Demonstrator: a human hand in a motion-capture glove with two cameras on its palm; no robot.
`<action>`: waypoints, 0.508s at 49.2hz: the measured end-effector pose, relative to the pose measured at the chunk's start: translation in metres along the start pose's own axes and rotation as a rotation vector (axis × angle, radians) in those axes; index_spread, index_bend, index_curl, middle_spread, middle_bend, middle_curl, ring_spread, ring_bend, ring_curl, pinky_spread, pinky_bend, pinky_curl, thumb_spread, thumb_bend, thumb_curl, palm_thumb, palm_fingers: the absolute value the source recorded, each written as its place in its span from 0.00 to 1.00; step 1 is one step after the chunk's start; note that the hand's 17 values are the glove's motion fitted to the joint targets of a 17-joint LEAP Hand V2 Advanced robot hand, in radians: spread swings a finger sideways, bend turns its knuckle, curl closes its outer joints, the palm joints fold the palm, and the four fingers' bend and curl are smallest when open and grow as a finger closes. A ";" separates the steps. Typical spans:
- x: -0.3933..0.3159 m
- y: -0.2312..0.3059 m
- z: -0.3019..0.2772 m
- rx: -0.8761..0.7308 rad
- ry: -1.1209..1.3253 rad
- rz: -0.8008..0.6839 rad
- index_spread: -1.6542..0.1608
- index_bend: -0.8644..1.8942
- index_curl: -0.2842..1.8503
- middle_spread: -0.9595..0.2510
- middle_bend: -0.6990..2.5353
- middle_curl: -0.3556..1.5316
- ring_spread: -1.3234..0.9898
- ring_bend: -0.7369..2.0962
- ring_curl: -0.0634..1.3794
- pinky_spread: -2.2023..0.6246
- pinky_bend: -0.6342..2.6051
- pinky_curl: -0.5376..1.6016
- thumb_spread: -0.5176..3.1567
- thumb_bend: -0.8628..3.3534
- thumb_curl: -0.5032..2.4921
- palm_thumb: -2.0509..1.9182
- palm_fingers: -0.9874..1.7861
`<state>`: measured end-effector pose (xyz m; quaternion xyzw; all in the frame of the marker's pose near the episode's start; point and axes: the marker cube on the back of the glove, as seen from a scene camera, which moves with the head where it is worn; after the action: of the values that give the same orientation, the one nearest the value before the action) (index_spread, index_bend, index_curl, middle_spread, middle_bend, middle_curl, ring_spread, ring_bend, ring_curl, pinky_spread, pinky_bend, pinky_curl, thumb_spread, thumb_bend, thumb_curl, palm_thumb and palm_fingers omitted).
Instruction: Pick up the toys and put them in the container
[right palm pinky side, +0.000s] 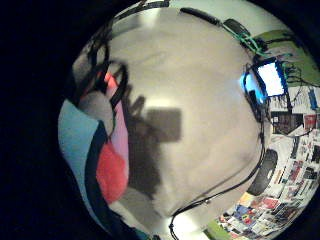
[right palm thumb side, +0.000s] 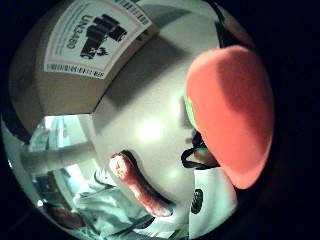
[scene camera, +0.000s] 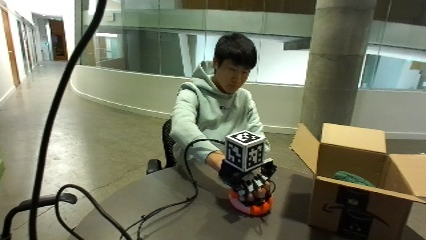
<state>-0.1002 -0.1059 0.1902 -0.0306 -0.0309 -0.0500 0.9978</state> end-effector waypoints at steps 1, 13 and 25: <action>-0.002 0.001 0.000 0.003 0.000 -0.002 0.77 0.38 0.23 0.71 0.33 0.34 0.45 0.60 0.41 0.68 0.52 0.45 0.44 0.27 0.36 0.71 0.66; -0.007 0.026 -0.010 -0.189 -0.116 0.006 0.72 0.44 0.27 0.60 0.44 0.43 0.41 0.67 0.49 0.65 0.54 0.49 0.34 0.26 0.41 0.72 0.77; -0.020 0.069 -0.049 -0.360 -0.148 0.002 0.70 0.50 0.33 0.56 0.49 0.50 0.40 0.70 0.53 0.64 0.57 0.52 0.28 0.25 0.44 0.71 0.74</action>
<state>-0.1101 -0.0388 0.1365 -0.2121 -0.0946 -0.0514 0.9713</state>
